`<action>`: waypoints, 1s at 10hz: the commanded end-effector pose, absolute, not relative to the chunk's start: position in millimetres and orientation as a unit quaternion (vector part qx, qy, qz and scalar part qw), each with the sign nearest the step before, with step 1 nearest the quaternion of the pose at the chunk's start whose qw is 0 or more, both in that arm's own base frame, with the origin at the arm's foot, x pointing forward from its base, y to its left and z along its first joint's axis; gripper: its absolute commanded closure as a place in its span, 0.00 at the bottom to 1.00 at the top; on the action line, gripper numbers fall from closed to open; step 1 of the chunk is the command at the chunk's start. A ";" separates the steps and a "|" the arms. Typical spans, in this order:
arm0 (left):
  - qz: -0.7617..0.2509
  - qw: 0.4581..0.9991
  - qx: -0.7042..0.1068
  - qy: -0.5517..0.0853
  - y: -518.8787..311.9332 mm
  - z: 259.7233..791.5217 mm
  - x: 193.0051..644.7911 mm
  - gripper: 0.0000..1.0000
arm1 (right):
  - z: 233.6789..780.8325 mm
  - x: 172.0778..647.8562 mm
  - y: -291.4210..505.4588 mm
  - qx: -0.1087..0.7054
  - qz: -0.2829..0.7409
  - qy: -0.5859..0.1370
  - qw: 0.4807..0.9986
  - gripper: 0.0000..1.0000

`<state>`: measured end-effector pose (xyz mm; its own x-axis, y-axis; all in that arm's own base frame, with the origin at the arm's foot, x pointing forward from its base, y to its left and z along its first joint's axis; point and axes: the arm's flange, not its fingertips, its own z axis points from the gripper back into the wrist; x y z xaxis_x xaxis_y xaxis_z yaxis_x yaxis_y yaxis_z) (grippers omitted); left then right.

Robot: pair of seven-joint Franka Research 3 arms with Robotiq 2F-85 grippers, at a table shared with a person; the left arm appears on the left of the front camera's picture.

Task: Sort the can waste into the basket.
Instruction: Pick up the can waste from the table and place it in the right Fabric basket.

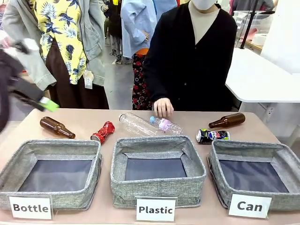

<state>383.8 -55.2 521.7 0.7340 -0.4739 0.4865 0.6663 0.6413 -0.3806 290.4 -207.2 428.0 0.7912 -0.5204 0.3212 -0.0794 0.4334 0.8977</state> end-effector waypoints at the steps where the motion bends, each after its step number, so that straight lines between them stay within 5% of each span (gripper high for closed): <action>1: -0.360 0.898 -0.196 -0.160 -79.0 508.2 433.6 0.00 | 427.9 293.6 -209.2 0.519 -0.129 -0.307 0.787 0.00; 3: -0.378 0.888 -0.198 -0.175 -118.4 492.8 458.0 0.00 | 427.9 293.6 -209.2 0.519 -0.129 -0.307 0.787 0.00; 5: -0.381 0.887 -0.211 -0.155 -108.9 500.8 427.1 0.00 | 427.9 293.6 -209.2 0.519 -0.129 -0.307 0.787 0.00; 7: -0.396 0.870 -0.199 -0.216 -125.2 500.1 453.4 0.00 | 427.9 293.6 -209.2 0.519 -0.129 -0.307 0.787 0.00; 10: -0.431 0.856 -0.200 -0.205 -143.4 469.4 502.0 0.00 | 427.9 293.6 -209.2 0.519 -0.129 -0.307 0.787 0.00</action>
